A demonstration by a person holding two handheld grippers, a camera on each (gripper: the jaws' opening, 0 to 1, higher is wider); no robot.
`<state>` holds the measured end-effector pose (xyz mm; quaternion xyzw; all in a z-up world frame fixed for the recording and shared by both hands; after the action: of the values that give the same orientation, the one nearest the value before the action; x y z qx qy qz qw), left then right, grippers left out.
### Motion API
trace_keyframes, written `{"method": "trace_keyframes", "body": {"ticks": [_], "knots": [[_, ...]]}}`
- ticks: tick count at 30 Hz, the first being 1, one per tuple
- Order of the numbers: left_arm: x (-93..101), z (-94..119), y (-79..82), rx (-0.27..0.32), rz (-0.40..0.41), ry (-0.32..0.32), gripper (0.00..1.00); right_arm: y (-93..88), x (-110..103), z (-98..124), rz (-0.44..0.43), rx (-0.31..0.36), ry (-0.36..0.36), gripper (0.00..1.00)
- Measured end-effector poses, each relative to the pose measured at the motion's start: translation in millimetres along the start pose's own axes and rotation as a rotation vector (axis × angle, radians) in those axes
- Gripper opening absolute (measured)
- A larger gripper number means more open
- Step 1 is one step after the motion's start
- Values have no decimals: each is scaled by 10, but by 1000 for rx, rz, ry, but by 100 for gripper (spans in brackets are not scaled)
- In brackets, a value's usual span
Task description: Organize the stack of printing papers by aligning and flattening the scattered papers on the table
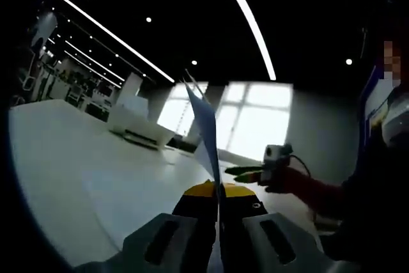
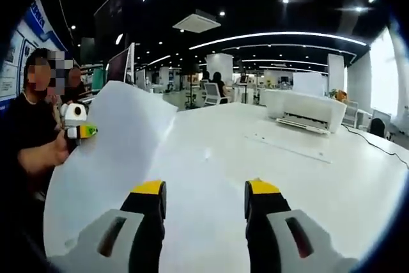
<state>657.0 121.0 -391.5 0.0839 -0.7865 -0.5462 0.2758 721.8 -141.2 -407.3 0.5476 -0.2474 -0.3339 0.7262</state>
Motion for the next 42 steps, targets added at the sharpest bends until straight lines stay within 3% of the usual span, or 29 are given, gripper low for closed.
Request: {"method": "trace_keyframes", "body": {"ticks": [12,42], "knots": [[-24,-8,-1,-1,1,0,6,-71,68,-107,-12,-14,-2,55],[-98,4,15,0,0,-2,6,-265,52,-382,-116,-36,29,61]]}}
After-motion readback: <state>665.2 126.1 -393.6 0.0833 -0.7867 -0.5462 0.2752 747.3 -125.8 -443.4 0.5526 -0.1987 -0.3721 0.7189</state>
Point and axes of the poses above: the point that each gripper's makers call its tool centre point, and the gripper's own axes: z roughly backward along the fingers, x roughly to its right, y roughly out of its top, the point moved 3 cm from there along z, roughly backward along the fingers, and after that the axes turned 1 degree about x, right-handed, at the moved point
